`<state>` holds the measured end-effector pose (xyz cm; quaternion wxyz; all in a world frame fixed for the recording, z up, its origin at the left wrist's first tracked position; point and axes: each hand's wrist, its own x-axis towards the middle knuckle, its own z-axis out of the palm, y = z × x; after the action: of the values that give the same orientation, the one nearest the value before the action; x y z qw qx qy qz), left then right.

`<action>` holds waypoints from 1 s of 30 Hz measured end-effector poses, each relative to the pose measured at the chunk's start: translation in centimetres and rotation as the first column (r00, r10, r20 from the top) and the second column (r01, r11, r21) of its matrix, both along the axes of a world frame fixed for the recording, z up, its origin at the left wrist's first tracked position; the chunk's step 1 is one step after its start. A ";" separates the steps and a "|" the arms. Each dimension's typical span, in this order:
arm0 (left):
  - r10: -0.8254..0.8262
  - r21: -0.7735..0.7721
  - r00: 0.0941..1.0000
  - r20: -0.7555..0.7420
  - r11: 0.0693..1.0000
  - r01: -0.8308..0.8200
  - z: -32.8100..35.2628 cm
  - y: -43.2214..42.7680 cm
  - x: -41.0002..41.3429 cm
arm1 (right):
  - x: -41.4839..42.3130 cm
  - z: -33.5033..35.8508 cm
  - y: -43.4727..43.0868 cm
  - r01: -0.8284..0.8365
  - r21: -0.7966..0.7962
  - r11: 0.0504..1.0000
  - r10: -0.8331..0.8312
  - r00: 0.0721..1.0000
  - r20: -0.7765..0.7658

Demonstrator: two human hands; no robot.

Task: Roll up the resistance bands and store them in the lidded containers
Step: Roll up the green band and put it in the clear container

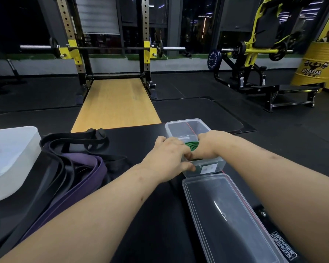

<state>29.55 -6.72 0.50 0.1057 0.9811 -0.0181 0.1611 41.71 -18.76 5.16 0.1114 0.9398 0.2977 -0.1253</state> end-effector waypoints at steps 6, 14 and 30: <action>0.006 0.010 1.000 -0.010 1.000 -0.006 -0.3 -0.2 0.0 | -0.6 -0.2 0.4 0.004 -0.057 0.998 -0.004 1.000 -0.001; 0.032 -0.001 0.999 -0.024 0.999 -0.032 -0.1 -0.1 0.0 | -0.5 -0.2 -0.3 0.001 -0.043 0.999 -0.005 0.997 -0.080; 0.068 -0.002 0.995 -0.068 0.998 -0.068 -0.2 2.2 -0.5 | -1.4 -0.8 -2.0 0.039 0.267 0.963 -0.067 0.993 0.095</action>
<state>29.06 -4.49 0.32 0.1028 0.9858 0.0192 0.1311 40.31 -20.77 4.35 -0.0032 0.9591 0.2803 -0.0388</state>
